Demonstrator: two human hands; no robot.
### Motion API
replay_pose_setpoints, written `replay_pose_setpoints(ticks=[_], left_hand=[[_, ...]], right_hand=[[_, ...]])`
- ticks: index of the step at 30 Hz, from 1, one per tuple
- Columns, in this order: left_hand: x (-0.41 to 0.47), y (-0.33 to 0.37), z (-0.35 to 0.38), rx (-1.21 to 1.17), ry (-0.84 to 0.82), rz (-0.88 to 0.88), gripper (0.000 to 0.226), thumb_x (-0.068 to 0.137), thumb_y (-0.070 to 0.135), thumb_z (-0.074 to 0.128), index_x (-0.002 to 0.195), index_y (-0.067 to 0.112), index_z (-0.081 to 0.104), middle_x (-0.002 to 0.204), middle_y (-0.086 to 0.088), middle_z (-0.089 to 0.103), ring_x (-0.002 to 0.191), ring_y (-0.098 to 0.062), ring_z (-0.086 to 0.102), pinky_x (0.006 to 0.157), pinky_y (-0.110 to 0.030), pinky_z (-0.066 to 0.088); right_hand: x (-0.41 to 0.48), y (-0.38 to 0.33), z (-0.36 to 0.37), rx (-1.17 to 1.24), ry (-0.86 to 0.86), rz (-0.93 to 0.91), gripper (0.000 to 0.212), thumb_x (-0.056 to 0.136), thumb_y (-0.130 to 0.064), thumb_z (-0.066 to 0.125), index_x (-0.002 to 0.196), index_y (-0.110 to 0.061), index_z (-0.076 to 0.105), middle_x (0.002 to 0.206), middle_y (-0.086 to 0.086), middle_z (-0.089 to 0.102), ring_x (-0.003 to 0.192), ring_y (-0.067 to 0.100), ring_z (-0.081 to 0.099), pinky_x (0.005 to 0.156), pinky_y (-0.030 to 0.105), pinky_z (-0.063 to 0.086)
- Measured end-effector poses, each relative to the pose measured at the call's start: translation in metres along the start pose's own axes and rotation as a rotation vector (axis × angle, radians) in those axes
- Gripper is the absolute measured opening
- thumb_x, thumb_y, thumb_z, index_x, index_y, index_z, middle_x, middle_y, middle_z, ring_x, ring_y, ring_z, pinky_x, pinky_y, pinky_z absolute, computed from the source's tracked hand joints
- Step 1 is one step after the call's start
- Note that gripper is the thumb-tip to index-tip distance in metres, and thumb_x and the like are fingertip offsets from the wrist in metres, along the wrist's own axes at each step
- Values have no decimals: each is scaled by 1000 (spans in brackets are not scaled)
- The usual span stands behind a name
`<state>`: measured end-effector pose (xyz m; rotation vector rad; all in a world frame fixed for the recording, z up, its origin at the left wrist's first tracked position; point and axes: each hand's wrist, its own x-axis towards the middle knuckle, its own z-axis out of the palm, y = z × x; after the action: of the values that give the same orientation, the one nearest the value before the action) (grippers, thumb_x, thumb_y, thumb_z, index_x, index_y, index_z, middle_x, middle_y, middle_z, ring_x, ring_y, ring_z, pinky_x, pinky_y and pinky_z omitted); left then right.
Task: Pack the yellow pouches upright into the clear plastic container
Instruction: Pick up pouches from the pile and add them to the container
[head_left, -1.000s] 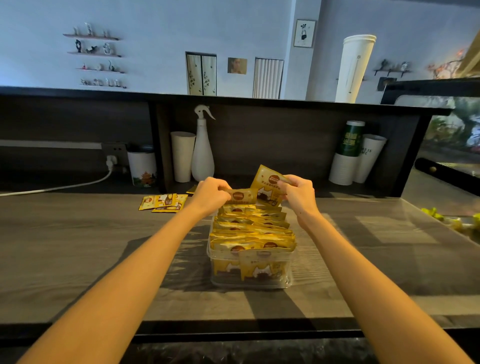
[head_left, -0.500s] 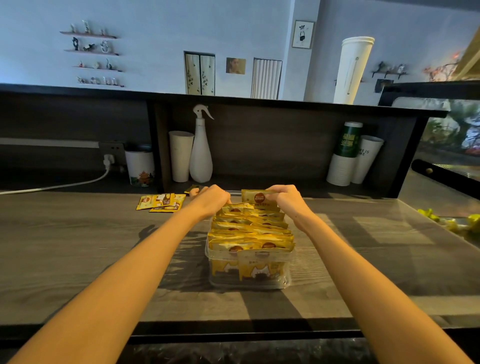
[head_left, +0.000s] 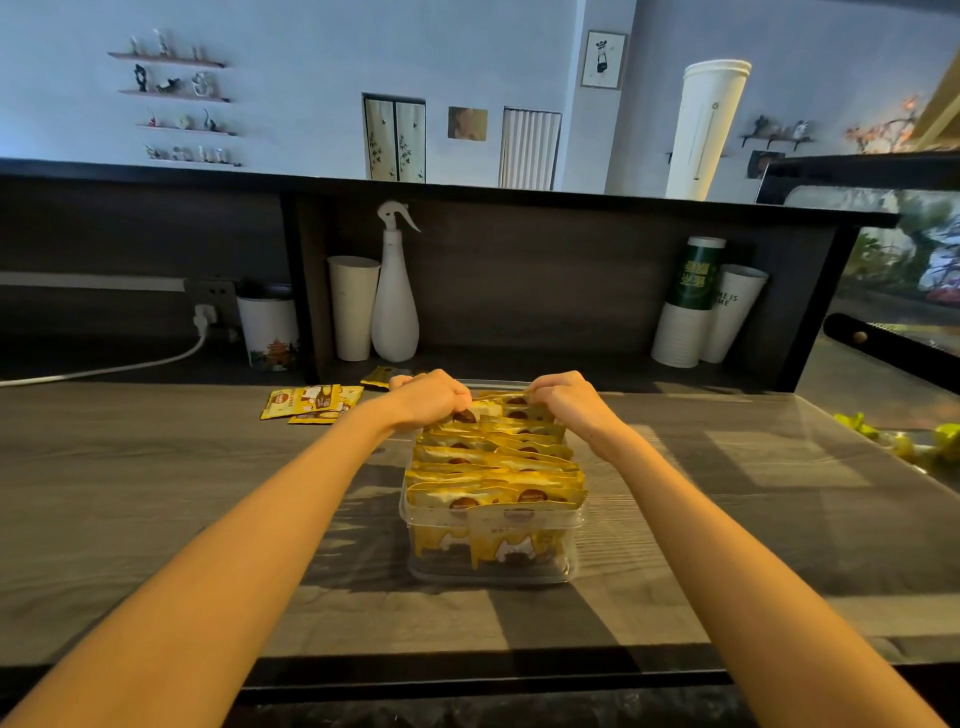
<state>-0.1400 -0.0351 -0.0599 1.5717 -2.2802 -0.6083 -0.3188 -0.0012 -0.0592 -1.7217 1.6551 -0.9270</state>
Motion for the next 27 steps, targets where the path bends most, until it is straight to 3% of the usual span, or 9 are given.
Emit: replay_pose_setpoints(ticks=[7, 9, 11, 14, 16, 18, 20, 25, 27], left_hand=[[0, -2, -1, -7, -76, 52, 35, 83, 16, 39, 49, 23, 32, 60, -2, 34, 62, -15, 37, 80, -41, 31], [-2, -4, -1, -36, -97, 44, 28, 79, 23, 37, 51, 22, 33, 65, -6, 36, 66, -20, 39, 81, -46, 35], [-4, -4, 0, -58, -100, 52, 34, 91, 24, 35, 57, 20, 37, 65, -6, 37, 67, -20, 38, 78, -41, 33], [-6, -6, -1, -72, -81, 56, 40, 91, 37, 31, 61, 18, 49, 66, 0, 47, 72, -24, 47, 86, -41, 34], [-6, -7, -1, -92, -65, 36, 49, 92, 43, 31, 83, 13, 68, 90, -2, 64, 97, -26, 57, 102, -45, 34], [-7, -5, 0, -106, -34, 20, 53, 94, 44, 28, 102, 12, 70, 113, -5, 65, 111, -25, 54, 108, -49, 31], [-10, 1, 0, -97, 0, 19, 51, 95, 42, 27, 106, 14, 68, 120, -6, 62, 115, -25, 52, 108, -50, 32], [-10, 6, 2, -121, 5, 30, 38, 98, 32, 29, 102, 13, 61, 112, -11, 59, 110, -29, 53, 99, -44, 39], [-11, 7, 2, -161, 0, 20, 41, 99, 34, 29, 112, 13, 62, 114, -10, 59, 107, -23, 53, 96, -37, 39]], right_hand=[[-4, 1, 1, -117, -42, -41, 26, 95, -8, 43, 90, 6, 65, 89, 12, 53, 86, 20, 49, 70, 24, 39], [-7, 2, 1, -154, -57, -54, 26, 95, -9, 43, 83, 2, 63, 89, 13, 51, 84, 22, 47, 73, 29, 37], [-9, 4, 1, -79, -40, -26, 25, 94, -14, 44, 74, -6, 57, 85, 9, 50, 84, 22, 46, 73, 31, 37], [-12, 3, 1, -5, 0, 17, 21, 94, -20, 41, 82, -6, 51, 82, 4, 44, 85, 21, 42, 70, 30, 34], [-13, 1, 1, -37, -10, 0, 24, 96, -22, 38, 84, -6, 51, 88, 7, 45, 84, 20, 42, 67, 28, 33], [-13, -1, 2, -41, -5, -6, 28, 96, -23, 37, 76, -9, 50, 82, 6, 45, 76, 16, 42, 63, 27, 32], [-12, 0, 2, -25, 10, 2, 32, 96, -26, 39, 68, -14, 49, 76, 5, 46, 71, 14, 42, 62, 27, 32], [-10, 0, 4, 2, 30, -3, 30, 96, -28, 40, 77, -9, 53, 79, 7, 50, 78, 17, 45, 67, 29, 35], [-10, 0, 5, 17, 38, -5, 30, 95, -28, 41, 77, -9, 55, 80, 8, 51, 80, 19, 47, 68, 29, 36]])
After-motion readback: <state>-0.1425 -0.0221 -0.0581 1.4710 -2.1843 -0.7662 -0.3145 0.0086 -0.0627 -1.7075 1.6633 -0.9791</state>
